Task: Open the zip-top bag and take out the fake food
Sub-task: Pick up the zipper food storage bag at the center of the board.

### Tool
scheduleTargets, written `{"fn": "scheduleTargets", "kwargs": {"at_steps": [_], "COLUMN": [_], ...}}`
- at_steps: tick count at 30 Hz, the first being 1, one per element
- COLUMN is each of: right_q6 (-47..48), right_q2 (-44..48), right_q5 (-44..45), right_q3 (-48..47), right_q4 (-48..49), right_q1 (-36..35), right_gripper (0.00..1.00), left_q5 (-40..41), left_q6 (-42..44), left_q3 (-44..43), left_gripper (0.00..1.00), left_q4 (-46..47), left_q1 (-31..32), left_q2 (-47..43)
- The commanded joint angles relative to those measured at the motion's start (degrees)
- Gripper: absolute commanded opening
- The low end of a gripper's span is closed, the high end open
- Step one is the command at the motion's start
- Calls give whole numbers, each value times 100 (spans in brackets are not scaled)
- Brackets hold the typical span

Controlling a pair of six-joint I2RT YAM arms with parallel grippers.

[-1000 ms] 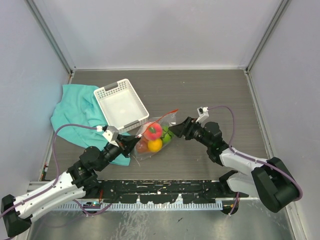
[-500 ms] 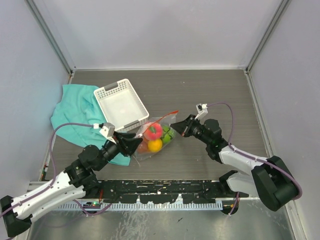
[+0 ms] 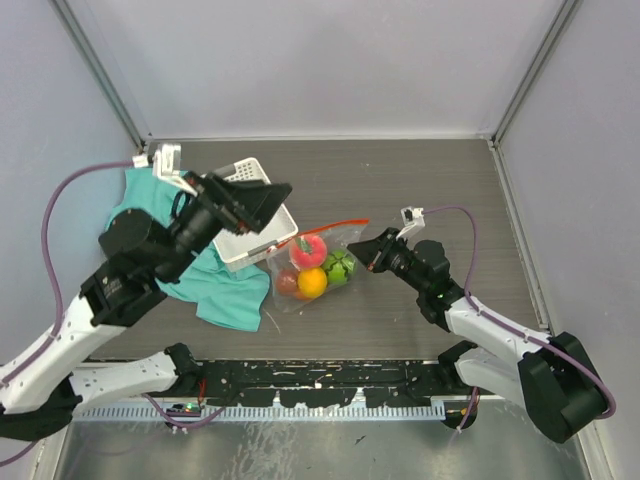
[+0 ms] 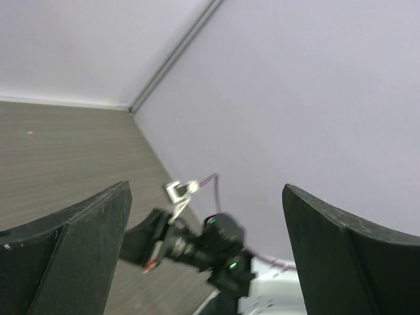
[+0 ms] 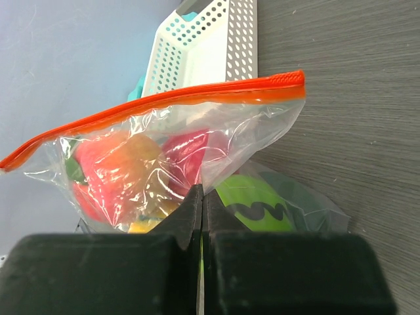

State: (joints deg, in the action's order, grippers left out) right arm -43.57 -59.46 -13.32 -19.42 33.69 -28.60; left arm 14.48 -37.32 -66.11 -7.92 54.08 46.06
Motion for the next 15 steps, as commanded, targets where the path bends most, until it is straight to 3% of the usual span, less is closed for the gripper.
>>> {"fn": "scheduleTargets", "kwargs": {"at_steps": [1, 5, 15], "right_q6": [130, 160, 434], "right_q2": [264, 356, 320], "right_q5": [203, 260, 322], "right_q3": [-61, -59, -427], "right_q4": [23, -112, -453], "right_q1": [21, 21, 22], "right_gripper": [0, 0, 0], "left_q5": [-217, -180, -197], "left_q6": [-1092, -1655, -1769], "left_q3": [-1730, -2538, -3493], "left_gripper": [98, 98, 98], "left_q4": [-1168, -1413, -1419], "left_q1": [-12, -3, -2], "left_q2": [1115, 1601, 2243]}}
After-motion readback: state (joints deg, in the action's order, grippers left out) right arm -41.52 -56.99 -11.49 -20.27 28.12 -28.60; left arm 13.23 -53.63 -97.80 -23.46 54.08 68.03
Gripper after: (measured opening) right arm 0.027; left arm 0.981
